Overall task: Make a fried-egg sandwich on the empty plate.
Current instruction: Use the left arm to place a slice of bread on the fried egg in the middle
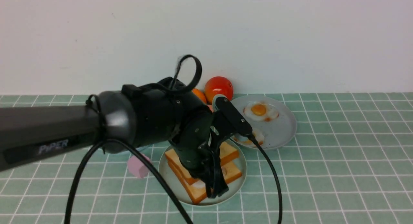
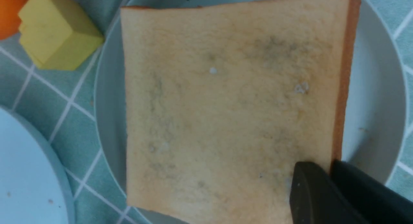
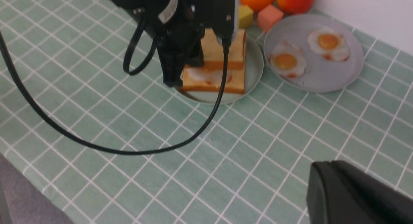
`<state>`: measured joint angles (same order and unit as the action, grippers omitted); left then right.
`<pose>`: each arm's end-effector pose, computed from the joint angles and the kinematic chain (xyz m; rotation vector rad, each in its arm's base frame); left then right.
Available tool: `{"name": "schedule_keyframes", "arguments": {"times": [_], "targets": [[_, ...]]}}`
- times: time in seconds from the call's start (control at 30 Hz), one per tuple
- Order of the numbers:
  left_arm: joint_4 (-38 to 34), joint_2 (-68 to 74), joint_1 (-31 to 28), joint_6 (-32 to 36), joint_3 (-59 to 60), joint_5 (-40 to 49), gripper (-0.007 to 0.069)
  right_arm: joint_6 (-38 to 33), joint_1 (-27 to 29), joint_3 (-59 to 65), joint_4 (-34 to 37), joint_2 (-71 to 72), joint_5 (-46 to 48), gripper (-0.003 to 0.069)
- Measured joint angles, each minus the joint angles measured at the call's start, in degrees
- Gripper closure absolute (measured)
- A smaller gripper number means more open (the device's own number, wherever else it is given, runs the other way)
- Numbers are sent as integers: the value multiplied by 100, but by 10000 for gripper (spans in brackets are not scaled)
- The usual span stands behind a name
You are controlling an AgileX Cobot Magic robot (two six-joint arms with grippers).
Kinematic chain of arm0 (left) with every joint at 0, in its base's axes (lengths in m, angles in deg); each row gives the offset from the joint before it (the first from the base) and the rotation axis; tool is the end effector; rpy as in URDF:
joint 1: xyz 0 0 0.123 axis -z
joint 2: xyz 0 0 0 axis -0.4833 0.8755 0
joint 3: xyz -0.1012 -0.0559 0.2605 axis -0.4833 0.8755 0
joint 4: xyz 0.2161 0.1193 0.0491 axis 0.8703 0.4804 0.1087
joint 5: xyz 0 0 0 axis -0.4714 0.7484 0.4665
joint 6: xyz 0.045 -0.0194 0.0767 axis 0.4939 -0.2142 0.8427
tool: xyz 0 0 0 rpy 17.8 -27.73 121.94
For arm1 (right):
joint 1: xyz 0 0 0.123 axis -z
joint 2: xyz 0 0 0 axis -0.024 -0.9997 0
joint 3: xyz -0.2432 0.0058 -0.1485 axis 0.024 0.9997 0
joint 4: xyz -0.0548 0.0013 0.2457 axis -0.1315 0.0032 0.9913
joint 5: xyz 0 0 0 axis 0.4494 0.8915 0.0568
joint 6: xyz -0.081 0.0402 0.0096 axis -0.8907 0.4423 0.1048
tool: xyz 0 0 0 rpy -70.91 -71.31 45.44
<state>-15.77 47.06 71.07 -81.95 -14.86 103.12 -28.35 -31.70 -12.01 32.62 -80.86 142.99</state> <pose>0.2952 -0.2514 0.2145 1.2862 2.3256 0.0342 0.0780 0.0573 0.4250 -0.7280 2.1152 0.3721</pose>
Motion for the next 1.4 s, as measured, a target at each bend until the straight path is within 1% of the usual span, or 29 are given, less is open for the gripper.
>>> {"name": "schedule_keyframes", "arguments": {"times": [0.3, 0.67, 0.73, 0.83, 0.9, 0.93, 0.97, 1.13, 1.27, 1.4], "targets": [[23, 223, 0, 0, 0, -253, 587, 0, 0, 105, 0, 0, -183, 637], [67, 447, 6, -6, 0, -313, 589, 5, 0, 105, 0, 0, -183, 636], [67, 447, 6, -6, 0, -313, 579, 5, 0, 105, 0, 0, -183, 634], [67, 447, 6, -6, 0, -313, 539, 5, 0, 105, 0, 0, -183, 631], [43, 447, 6, -6, 0, -286, 496, 5, 0, 105, 0, 0, -183, 629], [45, 447, 6, -6, 0, -290, 491, 5, 0, 105, 0, 0, -183, 629], [10, 447, 6, -15, -12, -239, 447, 5, 0, 105, 0, 0, -183, 627], [-200, 388, 6, -26, -35, -115, 301, 5, 0, 105, 0, 0, -183, 624], [-264, 181, 6, -30, -35, 75, 245, 5, 0, 105, 0, 0, -183, 621], [-359, -176, 6, -44, -35, 368, 231, 5, 0, 105, 0, 0, -183, 617]]}}
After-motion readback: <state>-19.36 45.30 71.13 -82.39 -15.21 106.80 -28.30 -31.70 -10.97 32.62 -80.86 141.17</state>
